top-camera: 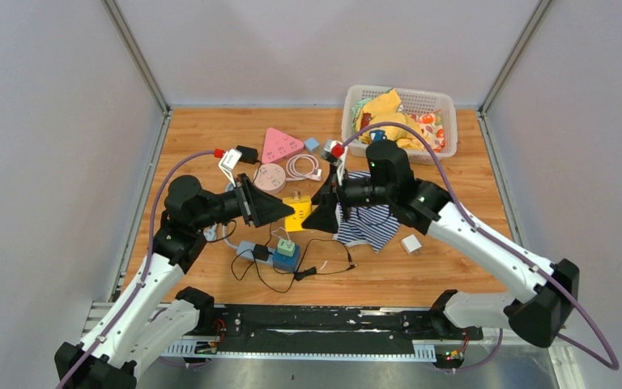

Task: Insert the plug
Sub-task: Pick up the plug from the corner of the board, then move the socket to the center of the board, then insert the plug into the socket.

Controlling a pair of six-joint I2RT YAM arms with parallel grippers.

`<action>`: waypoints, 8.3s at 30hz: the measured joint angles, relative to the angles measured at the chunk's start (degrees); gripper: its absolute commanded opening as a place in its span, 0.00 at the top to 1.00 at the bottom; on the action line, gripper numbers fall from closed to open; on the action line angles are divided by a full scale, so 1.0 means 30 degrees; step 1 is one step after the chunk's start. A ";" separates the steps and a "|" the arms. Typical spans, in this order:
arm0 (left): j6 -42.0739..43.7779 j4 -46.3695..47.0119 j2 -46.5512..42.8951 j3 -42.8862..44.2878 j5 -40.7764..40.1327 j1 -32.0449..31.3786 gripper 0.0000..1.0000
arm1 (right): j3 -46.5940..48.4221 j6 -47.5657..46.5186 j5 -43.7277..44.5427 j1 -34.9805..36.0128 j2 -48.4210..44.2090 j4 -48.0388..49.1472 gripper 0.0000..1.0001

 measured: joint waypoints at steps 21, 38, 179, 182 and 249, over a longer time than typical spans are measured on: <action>-1.1781 -0.0372 -0.3526 -0.0474 -0.9012 0.0066 1.00 | -0.7621 -0.2127 0.9653 0.1989 -0.3767 1.6072 0.08; -1.6786 -0.0430 -0.3089 -0.0750 -1.0455 0.0073 1.00 | -0.7439 -0.8014 1.2939 0.5493 0.0386 2.3183 0.36; 0.9559 -0.5297 3.5219 3.0942 -1.8928 -0.0423 0.40 | 0.3993 -0.3643 1.0987 -0.4007 0.4379 -0.3140 1.00; 1.0506 -0.5697 3.4162 2.9521 -1.8622 -0.0583 0.41 | 0.3752 -0.3657 1.1205 -0.4007 0.4102 -0.3133 1.00; 0.7701 -0.5639 2.5835 1.6116 -0.8881 0.1552 0.51 | 0.8779 0.3672 1.6007 -0.3009 1.4273 -0.5435 1.00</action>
